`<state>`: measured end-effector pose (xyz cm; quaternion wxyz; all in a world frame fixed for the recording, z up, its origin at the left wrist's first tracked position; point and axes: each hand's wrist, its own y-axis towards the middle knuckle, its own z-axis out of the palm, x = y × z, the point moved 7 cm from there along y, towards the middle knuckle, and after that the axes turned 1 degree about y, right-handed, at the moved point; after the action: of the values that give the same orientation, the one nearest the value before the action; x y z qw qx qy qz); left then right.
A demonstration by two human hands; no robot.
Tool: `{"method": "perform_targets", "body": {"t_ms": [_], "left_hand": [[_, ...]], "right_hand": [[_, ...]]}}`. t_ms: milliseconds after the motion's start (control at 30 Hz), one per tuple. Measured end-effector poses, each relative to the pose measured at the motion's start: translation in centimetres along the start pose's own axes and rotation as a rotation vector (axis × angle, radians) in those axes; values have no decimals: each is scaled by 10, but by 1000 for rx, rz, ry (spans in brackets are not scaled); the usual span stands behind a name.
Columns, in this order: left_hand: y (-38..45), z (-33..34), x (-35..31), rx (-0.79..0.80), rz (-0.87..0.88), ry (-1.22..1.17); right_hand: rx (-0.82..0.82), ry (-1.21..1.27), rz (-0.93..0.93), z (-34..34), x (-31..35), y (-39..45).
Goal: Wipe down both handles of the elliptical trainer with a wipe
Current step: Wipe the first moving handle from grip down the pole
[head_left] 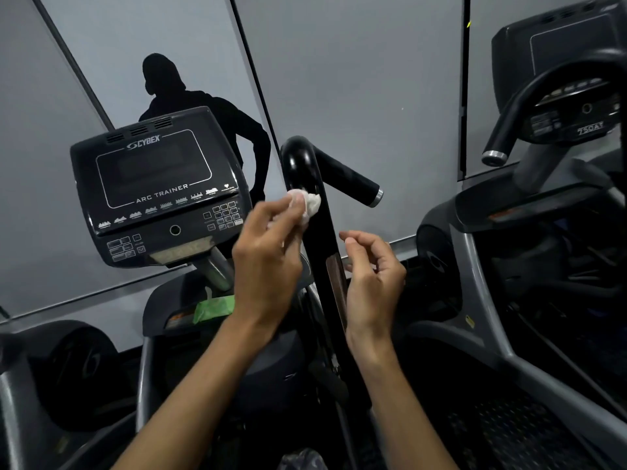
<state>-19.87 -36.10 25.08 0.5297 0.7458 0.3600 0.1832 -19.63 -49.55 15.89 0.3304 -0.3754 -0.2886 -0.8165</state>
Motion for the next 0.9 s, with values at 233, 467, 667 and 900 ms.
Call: {"method": "perform_targets", "body": {"t_ms": [233,467,667,900], "left_hand": [[-28,3,-4,68,113,103],[-49,16,-13,190,281,116],[-53,19,-19,202,255,100],[-62,21,-17,197,234,73]], "right_hand": [[-1,22,35,3,-14,4],[-13,56,46,5,-18,2],[-2,24,13,-1,-12,3],[-19,30,11,-1,-18,1]]}}
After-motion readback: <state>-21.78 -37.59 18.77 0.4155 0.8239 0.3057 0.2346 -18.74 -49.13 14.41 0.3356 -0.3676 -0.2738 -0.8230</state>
